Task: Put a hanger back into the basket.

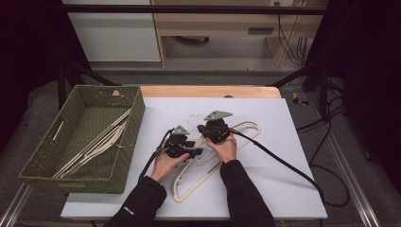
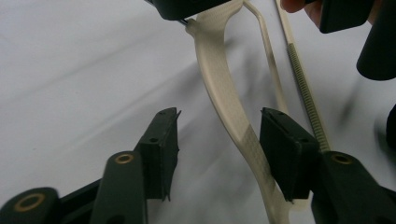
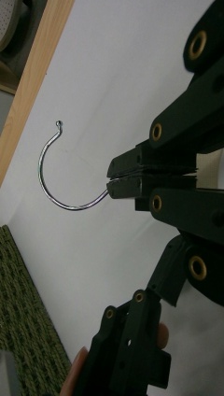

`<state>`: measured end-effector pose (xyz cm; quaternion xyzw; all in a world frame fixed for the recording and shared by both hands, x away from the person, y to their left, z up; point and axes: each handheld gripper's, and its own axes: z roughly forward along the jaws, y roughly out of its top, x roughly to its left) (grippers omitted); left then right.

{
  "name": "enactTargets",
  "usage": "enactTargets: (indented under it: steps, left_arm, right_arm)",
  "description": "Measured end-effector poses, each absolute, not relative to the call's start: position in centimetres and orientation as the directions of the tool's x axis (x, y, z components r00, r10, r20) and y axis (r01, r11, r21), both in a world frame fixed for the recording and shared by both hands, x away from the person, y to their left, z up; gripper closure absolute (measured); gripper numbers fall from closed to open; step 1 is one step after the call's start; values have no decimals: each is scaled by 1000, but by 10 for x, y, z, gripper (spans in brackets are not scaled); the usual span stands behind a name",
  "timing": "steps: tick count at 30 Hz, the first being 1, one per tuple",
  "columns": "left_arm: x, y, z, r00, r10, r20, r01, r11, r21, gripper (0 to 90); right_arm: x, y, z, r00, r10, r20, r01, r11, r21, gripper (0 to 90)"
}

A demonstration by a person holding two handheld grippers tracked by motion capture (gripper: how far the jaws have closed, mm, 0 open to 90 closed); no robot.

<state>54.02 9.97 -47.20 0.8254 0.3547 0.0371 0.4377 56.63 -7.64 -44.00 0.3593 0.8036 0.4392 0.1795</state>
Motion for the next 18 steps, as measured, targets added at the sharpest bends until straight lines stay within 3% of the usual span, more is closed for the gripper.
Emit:
enactTargets:
  steps: [9, 18]
  left_arm:
    - [541, 96, -472, 744, 594, -306, 580, -347, 738, 703]
    - [537, 94, -466, 720, 606, -340, 608, -313, 730, 731]
  right_arm:
    - [564, -77, -438, -675, 737, 25, 416, 352, 838, 893]
    - [561, -81, -433, -682, 731, 22, 401, 350, 847, 890]
